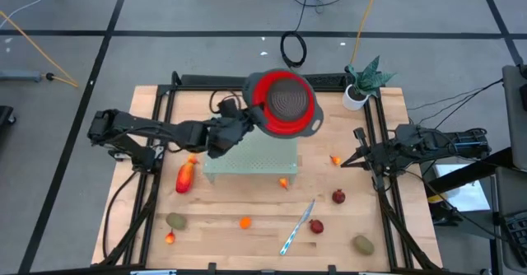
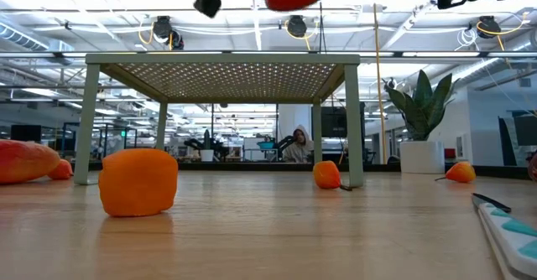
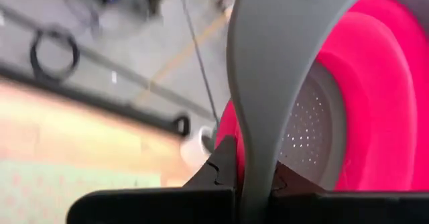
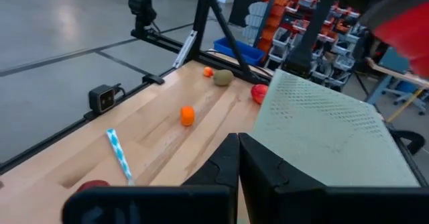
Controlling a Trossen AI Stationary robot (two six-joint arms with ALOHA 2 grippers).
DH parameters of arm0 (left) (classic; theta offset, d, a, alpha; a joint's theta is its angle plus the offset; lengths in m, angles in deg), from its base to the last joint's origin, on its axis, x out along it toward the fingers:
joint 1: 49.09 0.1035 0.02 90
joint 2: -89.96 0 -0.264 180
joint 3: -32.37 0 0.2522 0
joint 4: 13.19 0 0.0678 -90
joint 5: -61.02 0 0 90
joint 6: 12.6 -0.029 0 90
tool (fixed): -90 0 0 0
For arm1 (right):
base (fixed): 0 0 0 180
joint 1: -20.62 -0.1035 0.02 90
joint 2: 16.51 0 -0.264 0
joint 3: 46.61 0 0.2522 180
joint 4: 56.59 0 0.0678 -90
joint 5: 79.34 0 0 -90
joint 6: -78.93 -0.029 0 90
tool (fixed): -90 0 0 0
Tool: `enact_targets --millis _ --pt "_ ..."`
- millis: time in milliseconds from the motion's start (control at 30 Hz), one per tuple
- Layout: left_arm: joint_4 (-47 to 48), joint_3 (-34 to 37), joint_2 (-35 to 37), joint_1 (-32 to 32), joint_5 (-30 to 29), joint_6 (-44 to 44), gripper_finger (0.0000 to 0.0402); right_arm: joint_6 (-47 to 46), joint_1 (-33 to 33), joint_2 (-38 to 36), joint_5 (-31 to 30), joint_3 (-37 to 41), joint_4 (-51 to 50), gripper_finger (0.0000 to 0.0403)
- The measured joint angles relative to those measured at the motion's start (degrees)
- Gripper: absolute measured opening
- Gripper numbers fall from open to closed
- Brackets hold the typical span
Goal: Pick & Place Fruit
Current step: Put the red strainer bowl on the shelf
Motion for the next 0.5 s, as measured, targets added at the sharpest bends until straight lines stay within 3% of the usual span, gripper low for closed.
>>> enact_targets --millis 233,500 --pt "12.2 -1.6 0.0 1.6 11.8 9.7 0.0 0.1 0.0 0.0 0.3 0.0 -0.7 0.0" --pt "43.7 -15.4 0.0 2.0 18.2 16.5 0.0 2.9 0.0 0.0 0.3 0.0 -3.5 0.0"
